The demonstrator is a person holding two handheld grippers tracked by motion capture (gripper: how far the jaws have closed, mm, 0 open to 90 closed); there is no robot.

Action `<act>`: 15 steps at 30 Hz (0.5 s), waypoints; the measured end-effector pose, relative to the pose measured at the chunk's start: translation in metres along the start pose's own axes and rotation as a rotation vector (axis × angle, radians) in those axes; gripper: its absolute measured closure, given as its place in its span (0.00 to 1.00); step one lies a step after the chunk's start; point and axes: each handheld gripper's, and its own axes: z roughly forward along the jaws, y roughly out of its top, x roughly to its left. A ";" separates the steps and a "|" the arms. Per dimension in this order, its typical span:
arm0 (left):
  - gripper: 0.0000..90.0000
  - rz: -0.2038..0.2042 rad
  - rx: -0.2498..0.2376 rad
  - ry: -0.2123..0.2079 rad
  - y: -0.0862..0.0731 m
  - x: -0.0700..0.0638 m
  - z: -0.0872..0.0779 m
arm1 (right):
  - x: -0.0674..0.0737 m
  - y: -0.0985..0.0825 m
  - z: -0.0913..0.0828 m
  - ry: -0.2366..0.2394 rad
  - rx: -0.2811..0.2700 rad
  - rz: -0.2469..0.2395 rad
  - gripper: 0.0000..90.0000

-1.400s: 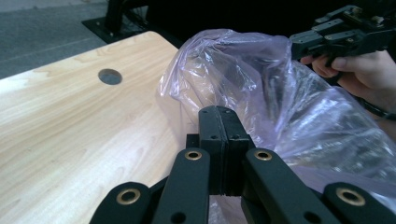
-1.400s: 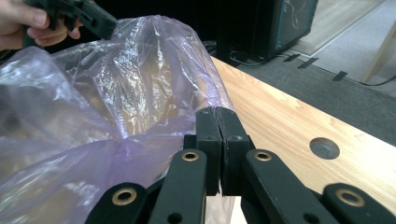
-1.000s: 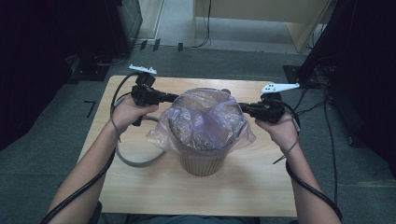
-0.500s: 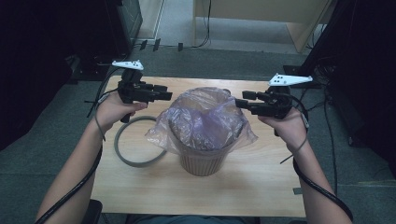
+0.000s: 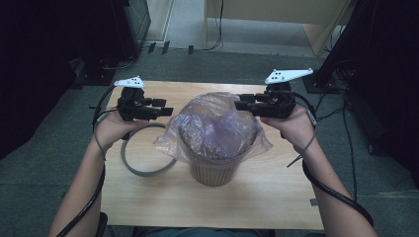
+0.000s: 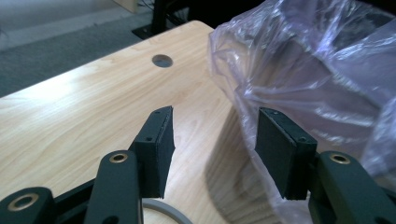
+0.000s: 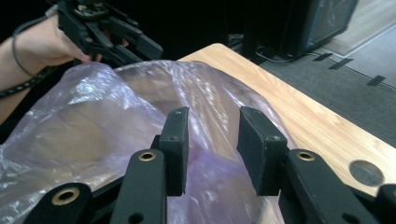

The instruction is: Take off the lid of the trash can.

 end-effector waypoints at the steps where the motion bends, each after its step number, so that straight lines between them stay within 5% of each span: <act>1: 0.52 0.002 0.011 -0.004 -0.002 0.001 0.001 | 0.002 0.003 0.003 0.003 0.009 -0.003 0.71; 3: 0.51 0.014 0.040 0.011 -0.003 0.001 0.001 | 0.006 0.007 0.006 0.011 0.018 -0.010 0.73; 8: 0.48 -0.015 0.007 -0.008 -0.010 0.005 -0.003 | 0.020 0.020 0.019 0.055 0.041 -0.038 0.78; 15: 0.46 -0.026 0.036 0.020 -0.022 0.012 -0.001 | 0.037 0.028 0.041 0.101 0.100 -0.071 0.79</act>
